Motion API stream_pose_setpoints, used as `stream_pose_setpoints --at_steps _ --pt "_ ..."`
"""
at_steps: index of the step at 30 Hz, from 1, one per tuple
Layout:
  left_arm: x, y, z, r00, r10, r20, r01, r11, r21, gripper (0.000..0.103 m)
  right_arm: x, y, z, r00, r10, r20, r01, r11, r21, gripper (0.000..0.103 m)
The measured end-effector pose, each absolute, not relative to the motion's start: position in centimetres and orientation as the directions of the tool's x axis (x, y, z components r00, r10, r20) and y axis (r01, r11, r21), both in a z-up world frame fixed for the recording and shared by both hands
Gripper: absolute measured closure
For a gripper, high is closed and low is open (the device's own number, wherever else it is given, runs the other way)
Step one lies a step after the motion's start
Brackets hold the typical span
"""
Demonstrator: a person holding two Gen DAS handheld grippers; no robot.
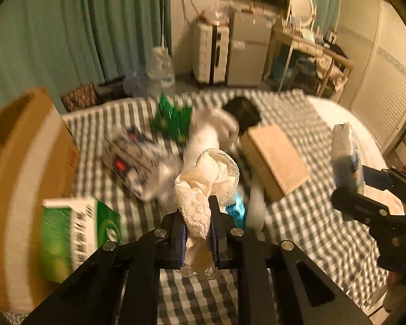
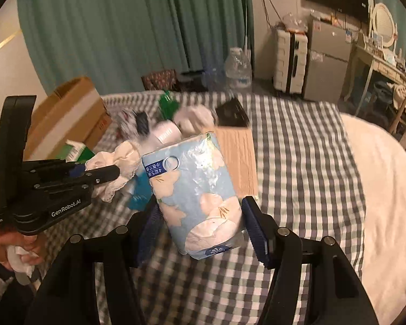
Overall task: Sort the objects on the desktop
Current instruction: 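Carry the tissue pack and lace cloth over the cardboard box and release both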
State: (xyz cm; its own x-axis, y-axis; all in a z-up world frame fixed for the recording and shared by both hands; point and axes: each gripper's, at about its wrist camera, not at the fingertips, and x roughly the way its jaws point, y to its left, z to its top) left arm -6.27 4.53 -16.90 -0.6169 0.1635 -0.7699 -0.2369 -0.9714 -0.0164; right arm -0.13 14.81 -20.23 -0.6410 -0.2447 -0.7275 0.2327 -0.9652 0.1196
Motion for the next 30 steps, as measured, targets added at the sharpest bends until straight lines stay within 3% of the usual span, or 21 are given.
stream_pose_setpoints --at_steps 16,24,27,30 --pt "-2.3 -0.6 -4.4 -0.861 -0.022 -0.508 -0.086 -0.979 0.187 0.089 1.1 10.7 -7.9 -0.825 -0.256 -0.504 0.189 -0.965 0.181 0.043" --pt "-2.1 -6.6 -2.2 -0.868 -0.085 -0.489 0.004 -0.986 0.164 0.089 -0.1 5.9 -4.9 -0.828 -0.305 -0.47 0.256 -0.952 0.166 0.043" --pt "-2.2 -8.1 -1.9 -0.863 -0.176 -0.474 0.074 -0.971 0.226 0.089 -0.9 3.7 -4.5 -0.818 -0.324 -0.475 0.284 -0.946 0.157 0.043" --pt "-2.2 -9.5 -1.8 -0.86 -0.17 -0.481 0.079 -0.976 0.203 0.089 -1.5 2.3 -4.2 -0.812 -0.351 -0.467 0.305 -0.936 0.173 0.043"
